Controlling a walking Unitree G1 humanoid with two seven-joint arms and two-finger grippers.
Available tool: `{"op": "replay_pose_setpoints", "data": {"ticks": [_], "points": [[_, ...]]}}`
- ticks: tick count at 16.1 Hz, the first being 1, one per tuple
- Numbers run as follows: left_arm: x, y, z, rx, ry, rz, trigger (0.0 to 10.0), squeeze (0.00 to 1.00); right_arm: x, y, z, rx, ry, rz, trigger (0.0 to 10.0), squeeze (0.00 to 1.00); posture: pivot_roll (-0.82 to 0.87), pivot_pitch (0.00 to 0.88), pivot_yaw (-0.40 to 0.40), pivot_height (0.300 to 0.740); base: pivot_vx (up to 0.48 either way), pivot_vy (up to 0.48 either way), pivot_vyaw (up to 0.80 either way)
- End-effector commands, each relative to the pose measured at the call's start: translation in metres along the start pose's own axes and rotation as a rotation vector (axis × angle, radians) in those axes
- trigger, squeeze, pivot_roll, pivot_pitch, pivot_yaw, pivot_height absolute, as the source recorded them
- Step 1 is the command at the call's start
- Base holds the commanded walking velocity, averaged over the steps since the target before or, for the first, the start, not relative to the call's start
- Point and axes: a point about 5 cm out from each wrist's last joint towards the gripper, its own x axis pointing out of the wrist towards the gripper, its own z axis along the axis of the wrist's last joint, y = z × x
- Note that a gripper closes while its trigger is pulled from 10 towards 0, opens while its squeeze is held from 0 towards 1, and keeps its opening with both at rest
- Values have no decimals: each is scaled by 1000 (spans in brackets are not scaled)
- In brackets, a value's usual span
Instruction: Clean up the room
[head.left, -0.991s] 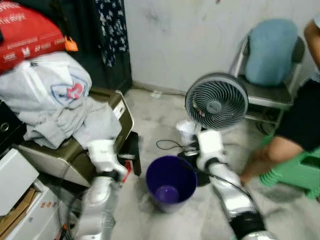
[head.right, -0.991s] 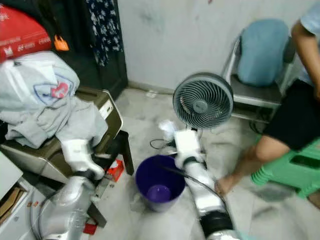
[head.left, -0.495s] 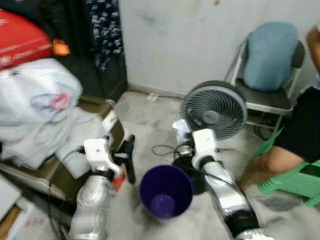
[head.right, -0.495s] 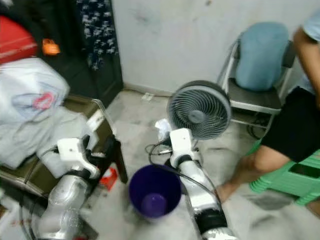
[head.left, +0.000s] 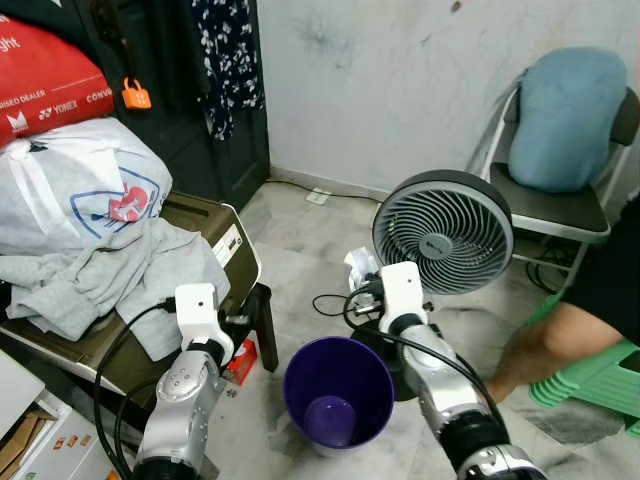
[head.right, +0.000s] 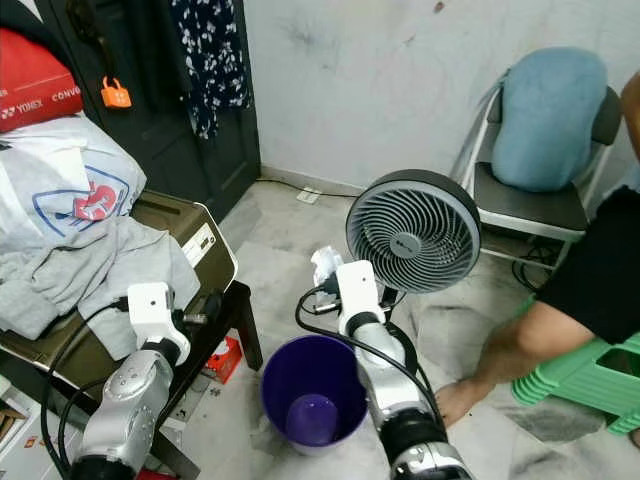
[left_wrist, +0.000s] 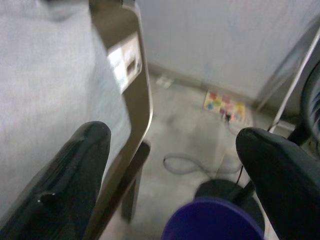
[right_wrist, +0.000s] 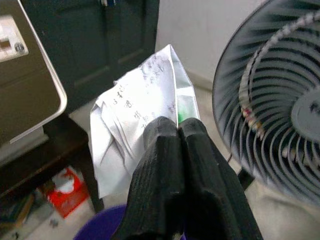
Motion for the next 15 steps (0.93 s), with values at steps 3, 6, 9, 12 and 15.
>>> {"op": "replay_pose_setpoints", "data": {"ticks": [3,6,9,12,15], "points": [[3,11,-20,50,123,15,10000,0,0,14,-22,14,153,2,10000,0,-53,8,21,740,0,0,0],[0,24,-35,74,219,16,10000,0,-6,20,-45,37,295,-34,10000,0,-47,51,47,740,0,0,0],[-1,34,-25,138,149,34,10000,0,-14,13,-64,30,428,-116,10000,0,-28,70,62,740,0,0,0],[-20,62,-11,177,65,97,10000,0,-24,-2,-79,-25,542,-208,10000,0,33,101,67,740,0,0,0],[-50,91,-2,218,31,183,10000,0,-30,-22,-85,-110,583,-311,10000,0,84,131,81,740,0,0,0]]}}
